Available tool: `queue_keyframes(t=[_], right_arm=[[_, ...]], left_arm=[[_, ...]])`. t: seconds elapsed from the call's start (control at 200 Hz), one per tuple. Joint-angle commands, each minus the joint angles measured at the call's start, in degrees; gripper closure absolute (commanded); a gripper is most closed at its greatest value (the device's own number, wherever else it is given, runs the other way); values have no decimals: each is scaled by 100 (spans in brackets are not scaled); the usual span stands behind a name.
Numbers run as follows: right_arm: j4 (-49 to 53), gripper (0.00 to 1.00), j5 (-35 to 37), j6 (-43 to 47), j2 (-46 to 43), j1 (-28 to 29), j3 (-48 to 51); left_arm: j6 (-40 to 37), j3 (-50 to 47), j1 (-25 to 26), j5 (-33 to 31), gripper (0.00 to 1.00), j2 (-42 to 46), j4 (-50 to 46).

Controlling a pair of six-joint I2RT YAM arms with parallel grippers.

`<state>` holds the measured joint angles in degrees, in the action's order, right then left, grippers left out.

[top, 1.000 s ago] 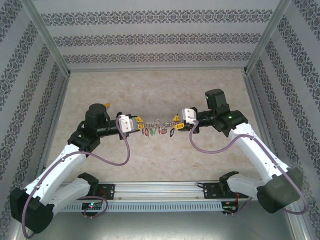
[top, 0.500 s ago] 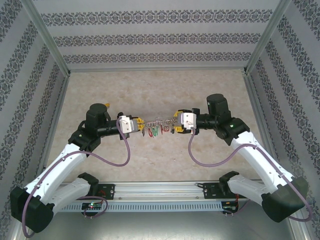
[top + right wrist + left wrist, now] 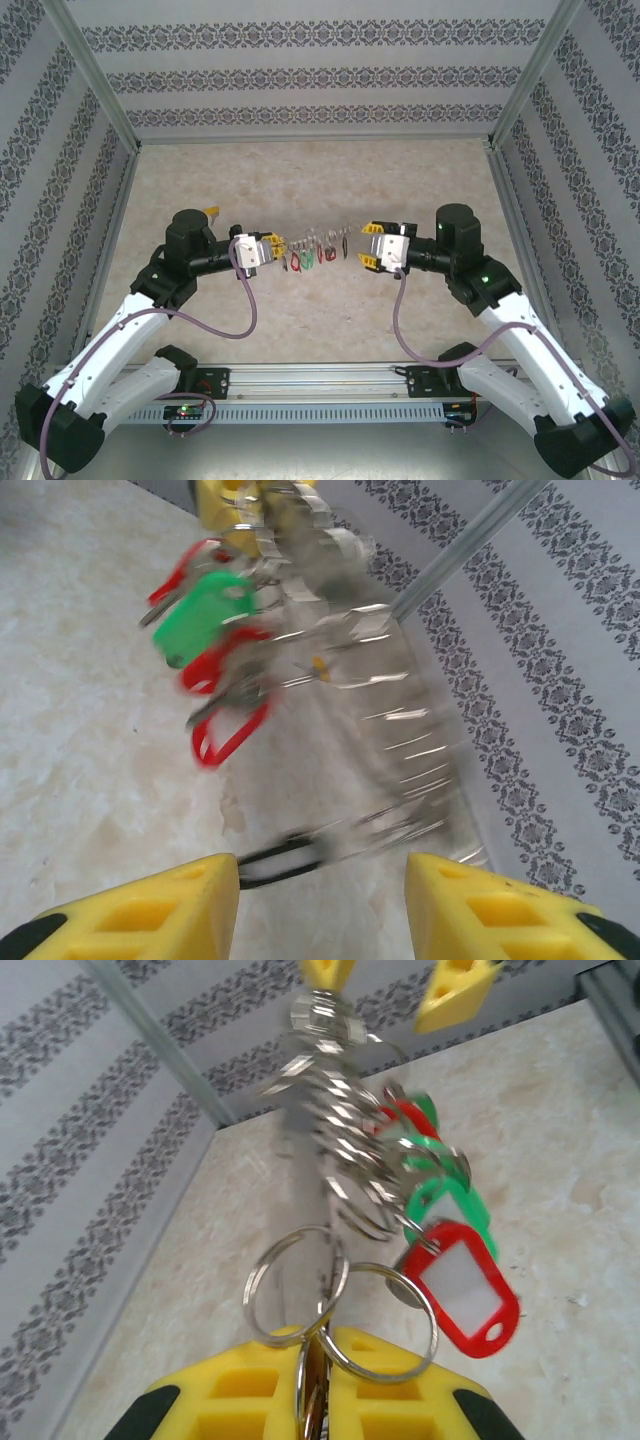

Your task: Put the keys on the keyring

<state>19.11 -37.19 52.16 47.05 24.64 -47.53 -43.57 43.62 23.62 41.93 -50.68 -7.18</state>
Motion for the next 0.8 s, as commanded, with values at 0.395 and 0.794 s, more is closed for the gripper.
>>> queue_keyframes(t=[0.395,0.794], right_arm=[[-2552,53,581,-3028,-76,653,1250],[-5545,54,642,-5256,1503,939,1290]], left_arm=[[94,-108,-15,-600,100,27,822],[143,-15,-22,-546,100,-21,831]])
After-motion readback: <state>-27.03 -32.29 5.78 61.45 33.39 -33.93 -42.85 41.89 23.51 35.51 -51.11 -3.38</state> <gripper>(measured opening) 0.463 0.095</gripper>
